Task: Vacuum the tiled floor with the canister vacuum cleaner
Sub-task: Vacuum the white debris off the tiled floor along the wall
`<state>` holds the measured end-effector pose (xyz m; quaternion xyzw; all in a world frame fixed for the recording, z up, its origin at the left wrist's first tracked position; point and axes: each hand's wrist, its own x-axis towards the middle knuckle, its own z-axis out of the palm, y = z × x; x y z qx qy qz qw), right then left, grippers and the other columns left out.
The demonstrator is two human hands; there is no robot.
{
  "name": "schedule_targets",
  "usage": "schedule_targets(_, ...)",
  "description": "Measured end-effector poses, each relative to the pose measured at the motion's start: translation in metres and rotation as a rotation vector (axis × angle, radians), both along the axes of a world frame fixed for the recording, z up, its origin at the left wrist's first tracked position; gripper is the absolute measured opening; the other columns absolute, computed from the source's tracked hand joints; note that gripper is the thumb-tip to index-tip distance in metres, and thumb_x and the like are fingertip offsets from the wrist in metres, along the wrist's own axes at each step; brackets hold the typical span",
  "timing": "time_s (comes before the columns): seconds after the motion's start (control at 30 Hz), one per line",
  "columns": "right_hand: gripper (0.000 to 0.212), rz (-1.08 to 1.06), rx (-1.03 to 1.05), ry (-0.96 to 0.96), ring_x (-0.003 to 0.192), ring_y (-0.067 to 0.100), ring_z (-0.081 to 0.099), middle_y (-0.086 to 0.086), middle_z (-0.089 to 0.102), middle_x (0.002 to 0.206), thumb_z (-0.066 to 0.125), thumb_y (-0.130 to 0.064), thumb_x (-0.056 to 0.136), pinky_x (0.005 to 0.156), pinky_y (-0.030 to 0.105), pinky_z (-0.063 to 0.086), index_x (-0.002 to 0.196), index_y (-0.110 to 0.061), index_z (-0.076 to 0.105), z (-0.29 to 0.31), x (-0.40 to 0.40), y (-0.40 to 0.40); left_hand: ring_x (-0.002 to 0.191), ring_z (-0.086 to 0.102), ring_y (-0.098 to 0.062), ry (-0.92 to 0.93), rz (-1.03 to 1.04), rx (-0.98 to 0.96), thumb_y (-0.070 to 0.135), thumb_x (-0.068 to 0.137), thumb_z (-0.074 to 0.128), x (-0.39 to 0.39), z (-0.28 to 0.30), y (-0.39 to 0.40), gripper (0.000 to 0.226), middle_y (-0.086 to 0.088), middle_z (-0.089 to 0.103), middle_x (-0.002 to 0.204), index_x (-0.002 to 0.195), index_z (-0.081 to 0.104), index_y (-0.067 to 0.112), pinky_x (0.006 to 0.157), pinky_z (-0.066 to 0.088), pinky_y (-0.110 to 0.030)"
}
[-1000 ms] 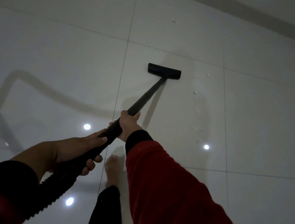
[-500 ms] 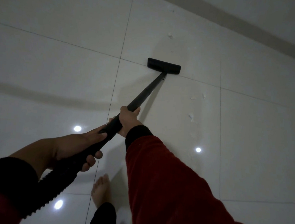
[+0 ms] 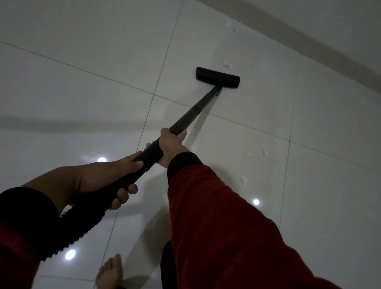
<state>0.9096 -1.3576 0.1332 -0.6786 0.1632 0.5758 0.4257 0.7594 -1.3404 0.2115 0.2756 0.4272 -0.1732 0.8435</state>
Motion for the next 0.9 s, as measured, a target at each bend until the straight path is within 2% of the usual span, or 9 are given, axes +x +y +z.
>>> schedule_targets(0.13, 0.077, 0.025, -0.005, 0.016, 0.074, 0.024, 0.062, 0.013, 0.054, 0.102, 0.041, -0.023, 0.098, 0.067, 0.039, 0.054, 0.146, -0.048, -0.012, 0.004, 0.036, 0.028, 0.041, 0.040, -0.009, 0.007, 0.020, 0.000, 0.038, 0.098, 0.039, 0.035, 0.002, 0.025, 0.022, -0.003, 0.047, 0.059, 0.109, 0.045, 0.057, 0.038, 0.041, -0.019)
schedule_targets(0.33, 0.079, 0.045, 0.004, 0.011, 0.072, 0.023, 0.061, 0.011, 0.055, 0.088, 0.041, -0.021, 0.099, 0.071, 0.040, 0.053, 0.147, -0.048, -0.015, 0.007, 0.087, 0.067, 0.041, 0.040, -0.009, 0.022, 0.050, -0.005, 0.039, 0.098, 0.041, 0.083, 0.003, 0.061, 0.028, -0.002, 0.048, 0.057, 0.121, 0.042, 0.056, 0.038, 0.041, -0.020)
schedule_targets(0.53, 0.074, 0.001, 0.014, -0.004, 0.070, 0.022, 0.058, 0.010, 0.052, 0.085, 0.041, -0.020, 0.099, 0.053, 0.036, 0.050, 0.148, -0.048, -0.007, 0.004, 0.123, 0.113, 0.040, 0.042, -0.008, 0.010, 0.036, 0.008, 0.039, 0.098, 0.040, 0.120, -0.002, 0.107, 0.031, -0.001, 0.050, 0.056, 0.126, 0.040, 0.053, 0.037, 0.041, -0.019)
schedule_targets(0.7, 0.074, -0.057, 0.021, -0.021, 0.073, 0.023, 0.059, 0.013, 0.055, 0.101, 0.041, -0.021, 0.099, 0.052, 0.036, 0.049, 0.147, -0.049, -0.007, -0.003, 0.150, 0.174, 0.040, 0.044, -0.007, 0.000, -0.021, 0.029, 0.040, 0.098, 0.040, 0.147, -0.013, 0.173, 0.038, 0.000, 0.051, 0.057, 0.135, 0.036, 0.052, 0.038, 0.042, -0.019)
schedule_targets(0.9, 0.076, -0.139, 0.024, -0.053, 0.073, 0.024, 0.059, 0.019, 0.054, 0.122, 0.043, -0.021, 0.099, 0.052, 0.035, 0.050, 0.147, -0.049, -0.009, -0.008, 0.183, 0.251, 0.040, 0.043, -0.008, 0.016, -0.019, 0.018, 0.040, 0.098, 0.042, 0.184, -0.021, 0.257, 0.042, -0.001, 0.050, 0.058, 0.135, 0.031, 0.056, 0.037, 0.041, -0.020)
